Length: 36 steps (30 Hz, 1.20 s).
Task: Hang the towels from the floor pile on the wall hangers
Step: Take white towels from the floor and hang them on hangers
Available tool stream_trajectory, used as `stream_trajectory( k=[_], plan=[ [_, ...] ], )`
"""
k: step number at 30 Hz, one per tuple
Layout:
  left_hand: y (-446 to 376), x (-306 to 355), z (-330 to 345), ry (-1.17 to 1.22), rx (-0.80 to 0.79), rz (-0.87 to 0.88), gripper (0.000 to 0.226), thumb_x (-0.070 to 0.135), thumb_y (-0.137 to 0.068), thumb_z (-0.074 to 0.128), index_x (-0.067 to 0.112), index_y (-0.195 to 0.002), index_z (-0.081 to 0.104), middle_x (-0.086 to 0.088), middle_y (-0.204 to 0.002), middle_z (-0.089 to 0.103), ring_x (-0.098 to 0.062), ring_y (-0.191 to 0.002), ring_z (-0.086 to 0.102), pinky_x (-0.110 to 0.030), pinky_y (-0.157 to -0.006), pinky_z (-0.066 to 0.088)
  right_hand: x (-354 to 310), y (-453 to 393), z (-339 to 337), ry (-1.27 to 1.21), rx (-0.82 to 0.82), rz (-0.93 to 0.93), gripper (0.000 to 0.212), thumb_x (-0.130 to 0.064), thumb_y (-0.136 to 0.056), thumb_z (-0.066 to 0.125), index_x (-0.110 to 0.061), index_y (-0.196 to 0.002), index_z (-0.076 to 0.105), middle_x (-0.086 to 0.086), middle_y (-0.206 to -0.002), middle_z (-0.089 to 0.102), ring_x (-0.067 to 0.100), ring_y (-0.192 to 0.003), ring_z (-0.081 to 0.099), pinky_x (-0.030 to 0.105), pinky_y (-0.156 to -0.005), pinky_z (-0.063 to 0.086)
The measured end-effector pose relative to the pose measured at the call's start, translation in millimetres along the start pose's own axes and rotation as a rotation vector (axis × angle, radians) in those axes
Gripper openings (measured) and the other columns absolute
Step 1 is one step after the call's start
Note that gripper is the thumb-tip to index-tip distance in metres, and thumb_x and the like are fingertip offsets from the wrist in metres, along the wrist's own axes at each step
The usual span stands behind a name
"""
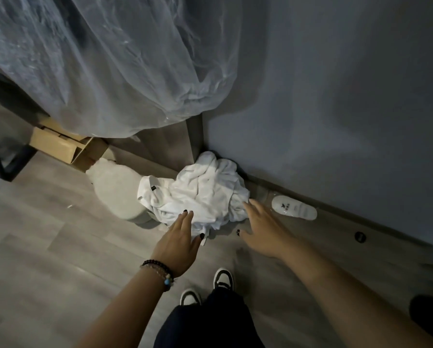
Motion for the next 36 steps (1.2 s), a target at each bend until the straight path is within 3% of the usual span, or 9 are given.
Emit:
stream_trajectory(
  k=[7, 16, 21, 24, 27, 30, 33, 36],
  plan=[
    [-67, -64, 62, 0.118, -0.103, -0.112, 0.073, 0.03, -0.099, 0.048, 0.007, -0.153, 0.004, -0.006, -0.161, 0.01, -0.018, -0.148, 0.012, -0.025, -0.115, 0.019, 20, -88, 40, -0.172, 0.02, 0.077, 0.076, -0.034, -0.094, 0.051, -0.018, -0.153, 0.006, 0.002, -0.161, 0.001, 0.02, -0.148, 0.002, 0.035, -0.118, 0.015],
    [-199, -158, 178, 0.105, -0.209, -0.205, 0.074, 0.023, -0.097, 0.051, 0.004, -0.152, 0.006, -0.013, -0.16, 0.012, -0.026, -0.147, 0.018, -0.031, -0.117, 0.018, 60, -201, 134, -0.18, 0.037, 0.115, 0.074, -0.039, -0.093, 0.052, -0.019, -0.152, 0.011, 0.0, -0.16, 0.005, 0.023, -0.147, 0.012, 0.038, -0.114, 0.027],
    [-252, -207, 229, 0.035, -0.218, -0.274, 0.072, 0.022, -0.095, 0.054, 0.005, -0.152, 0.012, -0.014, -0.158, 0.019, -0.029, -0.145, 0.021, -0.036, -0.118, 0.02, 89, -240, 173, -0.183, 0.045, 0.119, 0.073, -0.038, -0.094, 0.051, -0.019, -0.153, 0.012, 0.001, -0.161, 0.003, 0.022, -0.147, 0.01, 0.037, -0.116, 0.023],
    [-270, -225, 249, -0.084, -0.227, -0.272, 0.057, 0.023, -0.094, 0.053, 0.009, -0.145, 0.031, -0.015, -0.145, 0.04, -0.032, -0.132, 0.039, -0.042, -0.109, 0.033, 107, -253, 183, -0.208, 0.082, 0.123, 0.071, -0.035, -0.093, 0.053, -0.019, -0.152, 0.016, 0.001, -0.16, 0.006, 0.023, -0.146, 0.014, 0.037, -0.115, 0.026],
    [-275, -228, 250, -0.254, -0.199, -0.225, 0.031, 0.027, -0.092, 0.054, 0.016, -0.122, 0.053, -0.008, -0.121, 0.053, -0.03, -0.114, 0.05, -0.039, -0.09, 0.042, 125, -253, 179, -0.235, 0.113, 0.145, 0.07, -0.032, -0.091, 0.055, -0.02, -0.151, 0.02, 0.0, -0.159, 0.008, 0.023, -0.146, 0.015, 0.04, -0.114, 0.028],
    [-266, -216, 229, -0.195, -0.093, -0.185, 0.008, 0.019, -0.093, 0.053, 0.011, -0.092, 0.052, -0.012, -0.098, 0.058, -0.036, -0.097, 0.055, -0.037, -0.076, 0.039, 135, -238, 162, -0.217, 0.093, 0.182, 0.069, -0.031, -0.093, 0.055, -0.02, -0.15, 0.019, 0.001, -0.16, 0.006, 0.024, -0.146, 0.013, 0.044, -0.114, 0.027],
    [-251, -196, 189, -0.016, 0.032, -0.125, 0.011, 0.012, -0.092, 0.057, 0.001, -0.09, 0.053, -0.017, -0.088, 0.058, -0.038, -0.085, 0.055, -0.037, -0.067, 0.039, 129, -218, 137, -0.195, 0.08, 0.175, 0.068, -0.031, -0.093, 0.055, -0.018, -0.15, 0.02, 0.004, -0.159, 0.009, 0.026, -0.145, 0.018, 0.044, -0.112, 0.031],
    [-229, -160, 130, 0.108, 0.072, -0.021, 0.009, 0.009, -0.092, 0.058, 0.001, -0.094, 0.054, -0.007, -0.086, 0.051, -0.03, -0.081, 0.052, -0.03, -0.067, 0.031, 105, -192, 104, -0.197, 0.025, 0.158, 0.068, -0.031, -0.094, 0.053, -0.018, -0.151, 0.018, 0.004, -0.159, 0.008, 0.025, -0.145, 0.018, 0.041, -0.112, 0.031]
  ],
)
Point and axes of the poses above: each hand's wrist, its own y-axis away from the middle knuckle, its own z-axis out of the palm, x = y × z, the point moved 7 cm from there along -y, towards the middle knuckle
